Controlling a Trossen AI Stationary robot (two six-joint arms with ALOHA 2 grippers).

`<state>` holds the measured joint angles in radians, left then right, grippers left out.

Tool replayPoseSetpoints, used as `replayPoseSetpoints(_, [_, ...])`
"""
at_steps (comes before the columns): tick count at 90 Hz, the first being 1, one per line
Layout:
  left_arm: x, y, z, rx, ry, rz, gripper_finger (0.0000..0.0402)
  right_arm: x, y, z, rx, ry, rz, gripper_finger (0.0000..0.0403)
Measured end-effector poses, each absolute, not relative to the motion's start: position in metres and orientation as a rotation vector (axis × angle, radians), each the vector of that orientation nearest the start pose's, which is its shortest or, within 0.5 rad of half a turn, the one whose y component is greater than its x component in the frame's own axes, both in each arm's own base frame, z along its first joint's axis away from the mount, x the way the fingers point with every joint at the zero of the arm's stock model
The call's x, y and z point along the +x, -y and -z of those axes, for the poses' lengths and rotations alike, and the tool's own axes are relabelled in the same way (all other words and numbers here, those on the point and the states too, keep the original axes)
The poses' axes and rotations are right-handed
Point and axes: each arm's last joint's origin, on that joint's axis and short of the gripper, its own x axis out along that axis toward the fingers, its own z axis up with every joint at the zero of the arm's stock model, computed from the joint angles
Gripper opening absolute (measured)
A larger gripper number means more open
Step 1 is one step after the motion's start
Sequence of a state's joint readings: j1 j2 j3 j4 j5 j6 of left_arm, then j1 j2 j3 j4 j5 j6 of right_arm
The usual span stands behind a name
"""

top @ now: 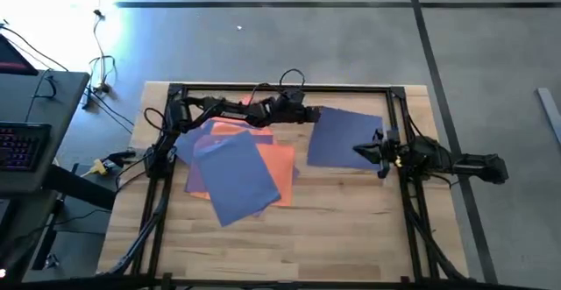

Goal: Organize paper
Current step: Put the blue colored paper to the top right of the table

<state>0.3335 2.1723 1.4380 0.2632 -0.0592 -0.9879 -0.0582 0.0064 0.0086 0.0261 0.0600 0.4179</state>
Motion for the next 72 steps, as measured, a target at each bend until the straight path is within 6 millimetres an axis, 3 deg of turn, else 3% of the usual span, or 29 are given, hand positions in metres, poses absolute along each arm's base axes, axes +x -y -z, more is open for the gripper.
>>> replayPoseSetpoints(15, [0.454,-0.161,-0.166,-0.994,-0.231,-0.606,0.0,0.097,0.007,-0.168,0.417,0.053,0.11,0.0])
replayPoseSetpoints(37, [0.453,-0.191,-0.193,-0.917,-0.33,-0.63,0.0,0.097,0.007,-0.168,0.417,0.053,0.11,0.0])
replayPoseSetpoints(54, [0.442,-0.208,-0.191,-0.918,-0.391,-0.694,0.0,0.097,0.007,-0.168,0.417,0.053,0.11,0.0])
replayPoseSetpoints(72, [0.44,-0.209,-0.189,-0.916,-0.415,-0.723,0.0,0.097,0.007,-0.168,0.417,0.052,0.11,0.0])
